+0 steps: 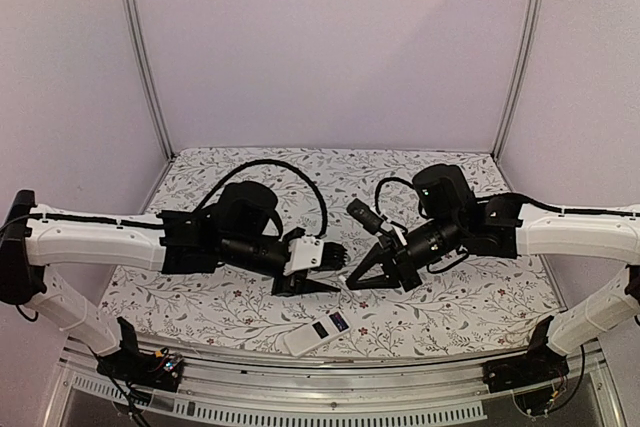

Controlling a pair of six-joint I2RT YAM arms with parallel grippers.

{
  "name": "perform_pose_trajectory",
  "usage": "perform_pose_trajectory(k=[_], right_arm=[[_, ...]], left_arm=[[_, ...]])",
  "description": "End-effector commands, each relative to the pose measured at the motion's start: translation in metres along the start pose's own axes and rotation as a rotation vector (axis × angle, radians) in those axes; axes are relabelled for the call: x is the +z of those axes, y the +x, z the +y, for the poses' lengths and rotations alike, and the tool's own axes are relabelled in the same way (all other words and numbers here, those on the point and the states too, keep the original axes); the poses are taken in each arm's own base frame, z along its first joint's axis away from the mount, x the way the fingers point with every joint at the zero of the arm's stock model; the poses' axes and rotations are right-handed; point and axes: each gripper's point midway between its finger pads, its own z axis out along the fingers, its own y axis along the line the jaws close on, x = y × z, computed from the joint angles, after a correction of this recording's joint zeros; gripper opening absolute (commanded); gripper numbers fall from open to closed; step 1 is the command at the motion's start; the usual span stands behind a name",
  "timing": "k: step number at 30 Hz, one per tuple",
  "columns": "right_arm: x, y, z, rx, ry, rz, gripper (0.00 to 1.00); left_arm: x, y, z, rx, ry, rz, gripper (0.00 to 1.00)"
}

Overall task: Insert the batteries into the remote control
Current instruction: Pass from the right arm to the left

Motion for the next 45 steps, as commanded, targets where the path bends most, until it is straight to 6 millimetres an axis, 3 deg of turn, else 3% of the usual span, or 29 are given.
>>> perform_pose_trajectory(k=[1, 6, 18, 25, 32, 35, 37, 40, 45], right_arm=[[-0.001, -0.008, 0.008, -0.033, -0.019, -0.003, 0.0], [0.0, -0.008, 0.008, -0.035, -0.02, -0.001, 0.0], [0.002, -0.008, 0.005, -0.034, -0.018, 0.008, 0.0], [0.004, -0.007, 0.004, -0.026, -0.018, 0.017, 0.0], [0.004, -0.007, 0.002, -0.023, -0.011, 0.021, 0.0], [0.004, -0.006, -0.001, -0.02, 0.009, 0.024, 0.0], [0.002, -0.006, -0.008, -0.02, 0.06, 0.026, 0.08], [-0.006, -0.004, -0.02, -0.046, 0.166, 0.043, 0.32], [-0.023, -0.012, -0.019, -0.226, 0.265, 0.03, 0.43]], left_arm=[[0.0, -0.005, 0.009, 0.009, -0.022, -0.013, 0.45], [-0.002, -0.009, 0.008, 0.01, -0.018, -0.03, 0.33], [-0.004, -0.019, -0.004, 0.025, 0.031, -0.066, 0.34], [-0.004, -0.019, -0.006, 0.018, 0.038, -0.066, 0.26], [-0.003, -0.017, -0.006, 0.002, 0.039, -0.057, 0.01], [-0.003, -0.016, -0.009, -0.012, 0.048, -0.047, 0.0], [-0.004, -0.014, -0.006, -0.041, 0.038, -0.034, 0.0], [-0.002, -0.008, -0.001, -0.115, 0.017, 0.015, 0.0], [0.001, -0.002, 0.002, -0.269, 0.032, 0.11, 0.0]])
